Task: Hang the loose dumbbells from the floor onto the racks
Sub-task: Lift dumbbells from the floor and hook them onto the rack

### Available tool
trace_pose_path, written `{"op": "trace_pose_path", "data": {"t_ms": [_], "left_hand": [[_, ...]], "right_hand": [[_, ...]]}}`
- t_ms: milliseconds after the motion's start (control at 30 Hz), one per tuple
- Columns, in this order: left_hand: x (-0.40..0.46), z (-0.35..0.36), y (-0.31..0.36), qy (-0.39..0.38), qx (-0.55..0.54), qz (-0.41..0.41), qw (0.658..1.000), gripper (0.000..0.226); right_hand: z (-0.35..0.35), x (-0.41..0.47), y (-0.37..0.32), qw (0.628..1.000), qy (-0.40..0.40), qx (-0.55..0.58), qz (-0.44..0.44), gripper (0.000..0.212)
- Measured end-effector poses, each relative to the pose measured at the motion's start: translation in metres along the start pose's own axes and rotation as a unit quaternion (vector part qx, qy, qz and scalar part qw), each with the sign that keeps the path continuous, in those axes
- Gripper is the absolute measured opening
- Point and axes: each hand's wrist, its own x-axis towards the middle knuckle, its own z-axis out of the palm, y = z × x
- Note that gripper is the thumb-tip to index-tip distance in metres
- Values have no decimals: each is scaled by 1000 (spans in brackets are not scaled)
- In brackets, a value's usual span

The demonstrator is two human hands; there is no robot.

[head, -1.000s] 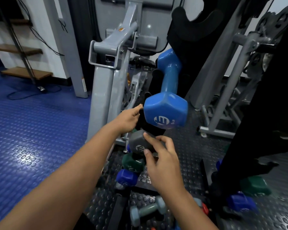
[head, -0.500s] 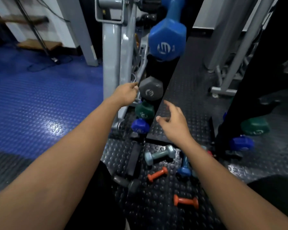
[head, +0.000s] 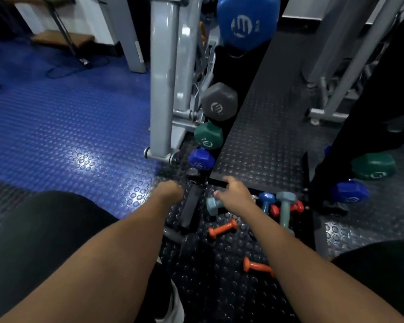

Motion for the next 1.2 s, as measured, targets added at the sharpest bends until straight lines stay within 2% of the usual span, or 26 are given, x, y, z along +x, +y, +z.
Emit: {"op": "trace_pose_path", "data": {"t_ms": [133,233,333,500,600,667,733,767,800,900,1067,1200], "left_hand": [[13,42,-15,-53,28,-15,998,40],[36,78,-30,-67,12,-54,996,56],[29,89,-35,-73,-9,-110,991,61],[37,118,-41,-103,22,-131,986,83],[50,127,-42,-127,15,-156,979,83],[69,137,-54,-144,-44,-217,965,76],[82,146,-72,-151,-43,-224,962,73],[82,149,-83,-147,-44,-205,967,55],[86,154,-92,-145,-34,-178,973,59],[81,146,-104,-136,-38,-140,980,51],[75,137,-96,-122,-43,-138,982,48],[60,132,-81,-110,-63,-142,982,52]], "right_hand": [[45,7,8,996,-68,-59,-8,69],[78,10,21,990,-115,-82,9,74],[102,19,31,984,-141,-98,43,70],[138,32,41,977,-156,-77,123,62],[172,35,46,968,-184,-73,153,81],[209,47,71,966,-194,-80,151,98],[241,57,97,961,-205,-96,161,104],[241,53,94,955,-222,-107,166,102],[234,46,82,952,-232,-113,164,97],[224,38,64,950,-229,-111,184,88],[217,46,55,950,-203,-133,195,74],[183,54,46,954,-172,-178,171,63]]}}
